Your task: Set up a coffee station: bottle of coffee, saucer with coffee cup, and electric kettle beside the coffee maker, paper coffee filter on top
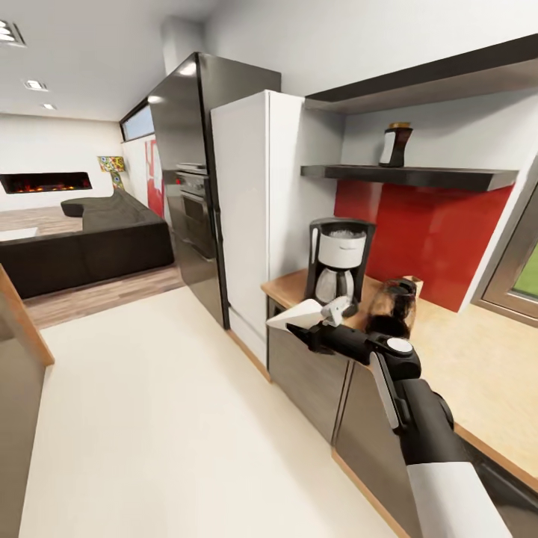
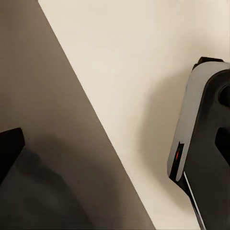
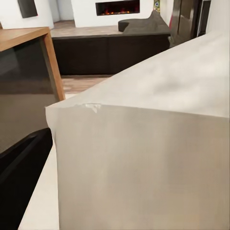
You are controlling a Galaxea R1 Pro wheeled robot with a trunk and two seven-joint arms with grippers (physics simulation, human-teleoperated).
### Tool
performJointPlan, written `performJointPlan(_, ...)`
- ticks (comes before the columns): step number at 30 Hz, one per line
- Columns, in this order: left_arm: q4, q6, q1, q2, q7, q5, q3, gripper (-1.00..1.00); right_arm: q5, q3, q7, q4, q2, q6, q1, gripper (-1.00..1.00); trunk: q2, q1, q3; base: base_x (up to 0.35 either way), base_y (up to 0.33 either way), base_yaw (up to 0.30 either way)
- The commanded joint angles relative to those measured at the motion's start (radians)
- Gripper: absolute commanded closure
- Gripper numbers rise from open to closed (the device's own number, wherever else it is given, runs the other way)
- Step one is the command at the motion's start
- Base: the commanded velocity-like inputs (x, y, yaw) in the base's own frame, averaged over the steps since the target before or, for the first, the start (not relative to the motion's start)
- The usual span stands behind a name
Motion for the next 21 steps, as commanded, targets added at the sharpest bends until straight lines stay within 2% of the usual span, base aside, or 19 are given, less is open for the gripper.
performJointPlan(1, 0.001, -0.004, -0.001, 0.0, 0.003, -0.011, 0.007, -1.0, 0.008, -0.001, 0.006, -0.001, 0.001, 0.004, -0.001, 1.0, -0.002, 0.001, -0.002, 0.243, 0.248, 0.019)
performJointPlan(21, 0.001, -0.004, -0.001, 0.0, 0.002, -0.011, 0.007, -1.0, 0.008, 0.0, 0.006, -0.001, 0.001, 0.004, -0.001, 1.0, -0.002, 0.001, -0.002, 0.238, 0.258, 0.002)
